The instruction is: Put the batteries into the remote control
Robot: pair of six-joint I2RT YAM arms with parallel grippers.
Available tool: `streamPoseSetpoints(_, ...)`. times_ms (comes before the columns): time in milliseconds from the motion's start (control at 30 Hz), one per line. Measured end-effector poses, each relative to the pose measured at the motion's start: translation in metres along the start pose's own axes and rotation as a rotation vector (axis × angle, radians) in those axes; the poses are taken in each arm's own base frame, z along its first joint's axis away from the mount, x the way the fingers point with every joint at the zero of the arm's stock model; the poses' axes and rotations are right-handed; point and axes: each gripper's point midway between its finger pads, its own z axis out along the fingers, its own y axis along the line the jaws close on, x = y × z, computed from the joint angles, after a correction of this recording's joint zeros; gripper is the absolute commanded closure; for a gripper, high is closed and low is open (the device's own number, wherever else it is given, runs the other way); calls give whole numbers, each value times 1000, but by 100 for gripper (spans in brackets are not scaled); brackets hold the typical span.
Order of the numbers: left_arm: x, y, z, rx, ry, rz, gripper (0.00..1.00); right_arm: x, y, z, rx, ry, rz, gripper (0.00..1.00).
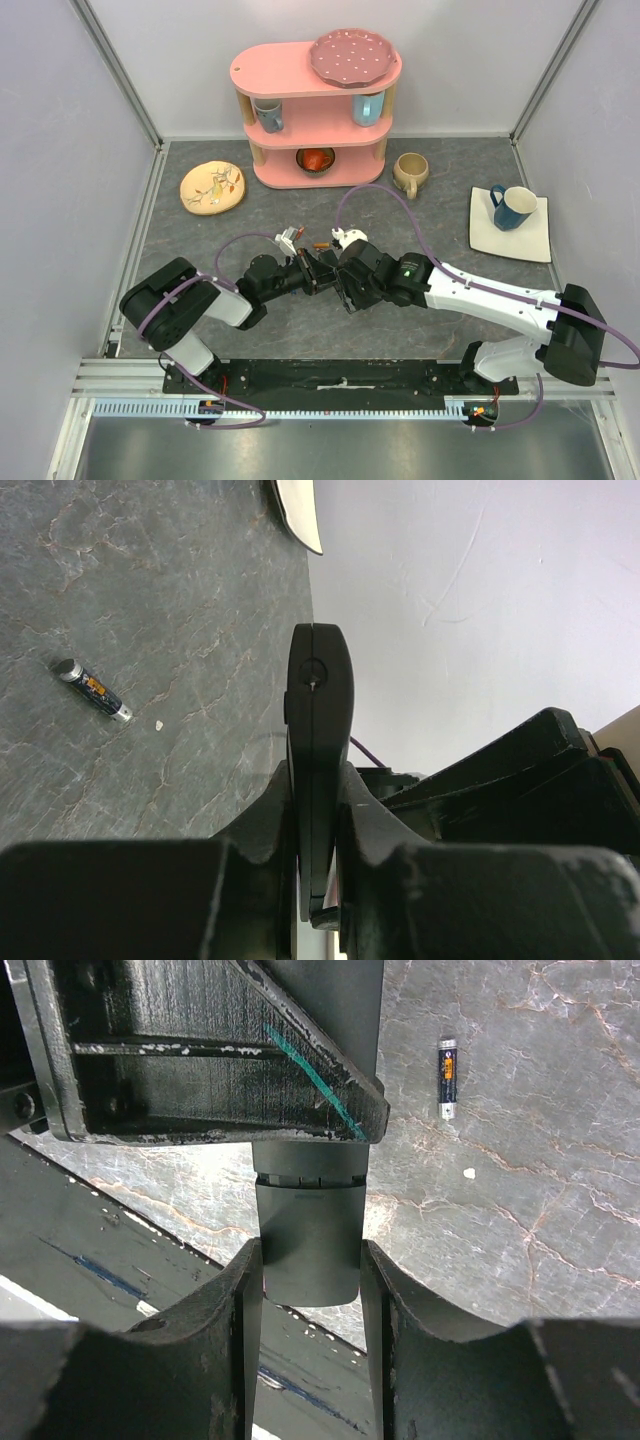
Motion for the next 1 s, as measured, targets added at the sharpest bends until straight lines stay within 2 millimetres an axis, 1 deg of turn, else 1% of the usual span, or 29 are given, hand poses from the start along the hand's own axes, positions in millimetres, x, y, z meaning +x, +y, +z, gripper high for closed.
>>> streamPoseSetpoints(300, 4, -4, 1, 2, -5, 11, 98, 0, -2, -2, 8, 8, -6, 73)
streamPoseSetpoints(1000, 13, -6, 4, -1, -9, 14, 98, 3, -7, -6, 17, 38, -5, 73)
